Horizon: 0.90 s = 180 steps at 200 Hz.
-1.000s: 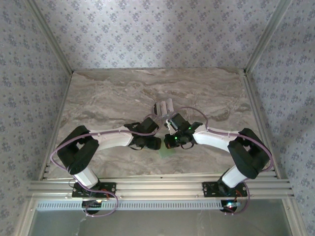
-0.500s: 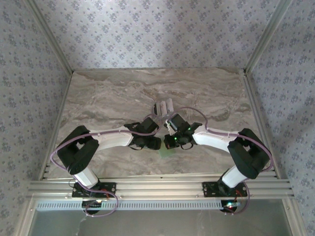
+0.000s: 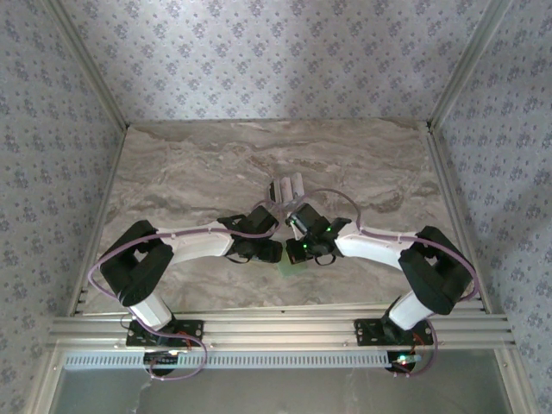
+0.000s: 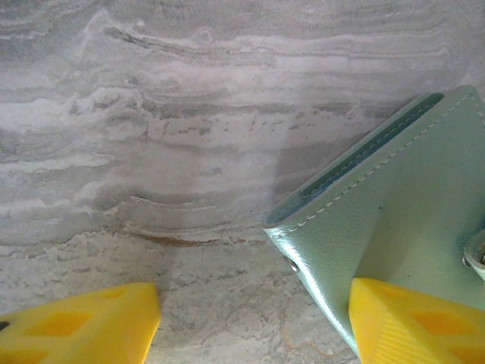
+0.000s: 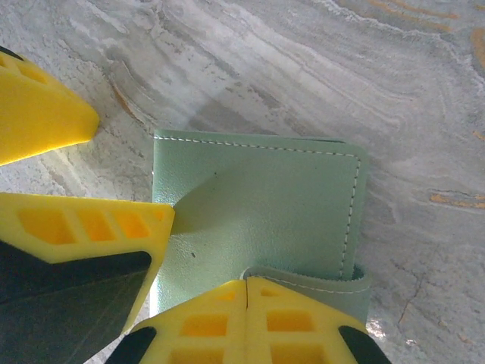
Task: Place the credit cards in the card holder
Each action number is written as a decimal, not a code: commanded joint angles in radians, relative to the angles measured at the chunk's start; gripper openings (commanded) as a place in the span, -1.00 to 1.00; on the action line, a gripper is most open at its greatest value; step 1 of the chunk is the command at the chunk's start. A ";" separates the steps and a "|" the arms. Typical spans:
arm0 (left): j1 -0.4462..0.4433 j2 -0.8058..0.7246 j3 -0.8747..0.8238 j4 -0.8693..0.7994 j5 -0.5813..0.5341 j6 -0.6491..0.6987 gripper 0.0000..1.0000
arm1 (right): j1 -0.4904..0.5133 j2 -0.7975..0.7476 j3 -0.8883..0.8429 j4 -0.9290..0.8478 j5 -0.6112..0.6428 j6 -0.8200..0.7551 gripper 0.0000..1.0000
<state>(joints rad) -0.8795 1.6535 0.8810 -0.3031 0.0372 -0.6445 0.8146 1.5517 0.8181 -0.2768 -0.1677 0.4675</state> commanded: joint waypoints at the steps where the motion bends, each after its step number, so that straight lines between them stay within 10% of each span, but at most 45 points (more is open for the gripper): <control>1: -0.006 0.074 -0.019 0.093 0.029 0.003 0.36 | 0.013 0.009 -0.040 -0.068 0.026 0.020 -1.00; 180: -0.001 0.081 -0.005 0.091 0.029 0.003 0.36 | 0.062 0.065 -0.054 -0.134 0.102 0.074 -1.00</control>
<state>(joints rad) -0.8791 1.6569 0.8829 -0.3038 0.0364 -0.6445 0.8623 1.5589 0.8078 -0.2592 -0.0998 0.5137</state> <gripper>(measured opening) 0.682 0.066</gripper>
